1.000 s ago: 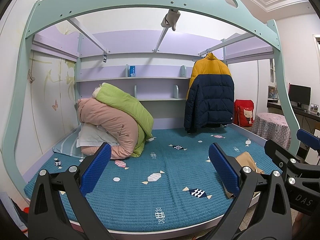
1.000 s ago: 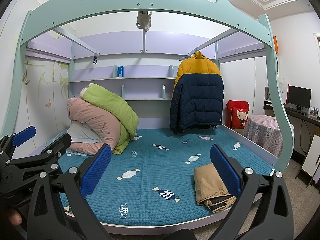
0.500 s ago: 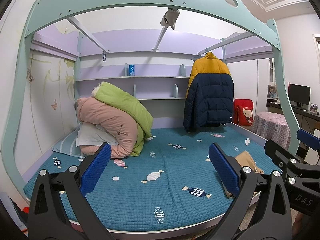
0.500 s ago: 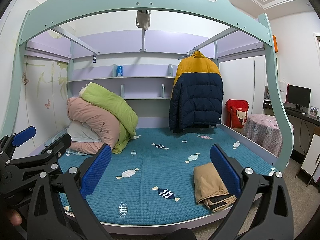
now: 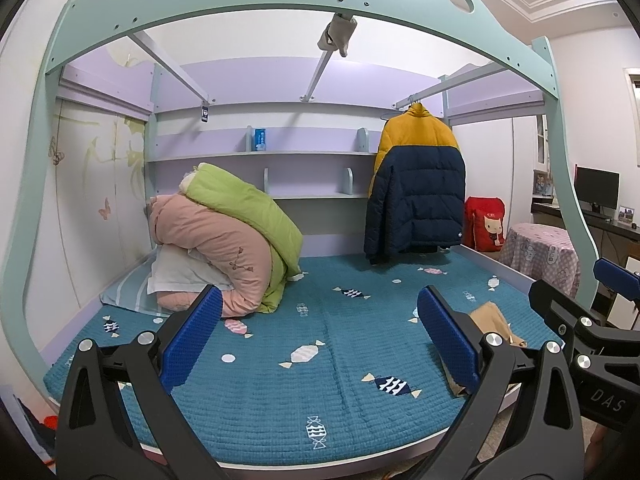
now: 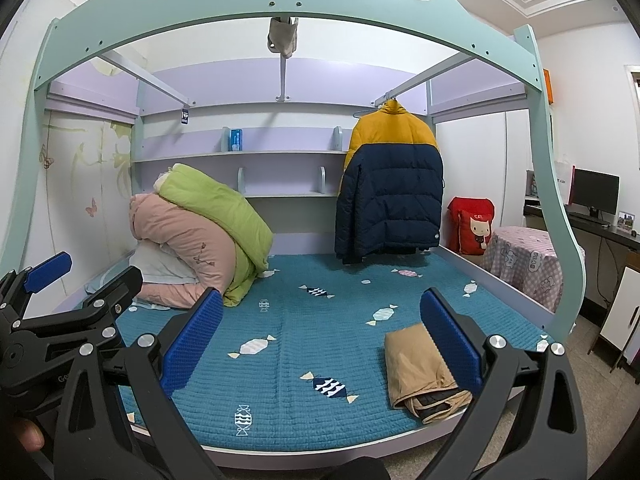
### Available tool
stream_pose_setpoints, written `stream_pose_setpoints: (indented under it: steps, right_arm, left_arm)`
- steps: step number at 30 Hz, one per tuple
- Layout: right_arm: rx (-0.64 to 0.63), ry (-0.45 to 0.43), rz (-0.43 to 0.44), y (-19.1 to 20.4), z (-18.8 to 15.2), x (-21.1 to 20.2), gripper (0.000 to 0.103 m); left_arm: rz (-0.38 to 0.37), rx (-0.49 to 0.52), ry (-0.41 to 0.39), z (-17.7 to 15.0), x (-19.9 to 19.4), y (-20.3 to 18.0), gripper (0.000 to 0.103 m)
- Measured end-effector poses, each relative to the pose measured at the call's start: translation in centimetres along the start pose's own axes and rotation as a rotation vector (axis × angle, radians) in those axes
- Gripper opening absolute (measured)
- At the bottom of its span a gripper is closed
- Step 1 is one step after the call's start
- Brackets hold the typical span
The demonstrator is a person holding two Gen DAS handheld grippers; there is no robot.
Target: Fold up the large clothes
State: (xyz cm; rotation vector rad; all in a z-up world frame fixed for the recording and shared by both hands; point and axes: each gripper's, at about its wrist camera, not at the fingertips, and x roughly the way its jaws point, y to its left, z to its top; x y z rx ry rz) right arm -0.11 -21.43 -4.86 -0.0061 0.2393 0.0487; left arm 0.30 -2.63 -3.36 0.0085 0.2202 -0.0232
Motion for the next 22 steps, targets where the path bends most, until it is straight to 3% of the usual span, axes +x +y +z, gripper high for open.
stream_pose_setpoints:
  steps: [6, 13, 19, 22]
  right_arm:
    - [-0.007, 0.013, -0.004, -0.2, -0.1, 1.0, 0.095]
    - [-0.018, 0.067, 0.013, 1.0, -0.3, 5.1, 0.095]
    - [-0.047, 0.152, 0.055, 4.1, -1.1, 10.6, 0.095]
    - [-0.059, 0.218, 0.098, 6.3, -2.1, 13.8, 0.095]
  left_arm:
    - [-0.005, -0.003, 0.014, 0.3, 2.0, 0.5, 0.098]
    - [0.007, -0.011, 0.056, -0.5, 5.6, 2.4, 0.098]
    - [0.032, -0.051, 0.132, -2.4, 10.6, 6.0, 0.098]
    - [0.071, -0.074, 0.207, -4.5, 14.0, 9.1, 0.098]
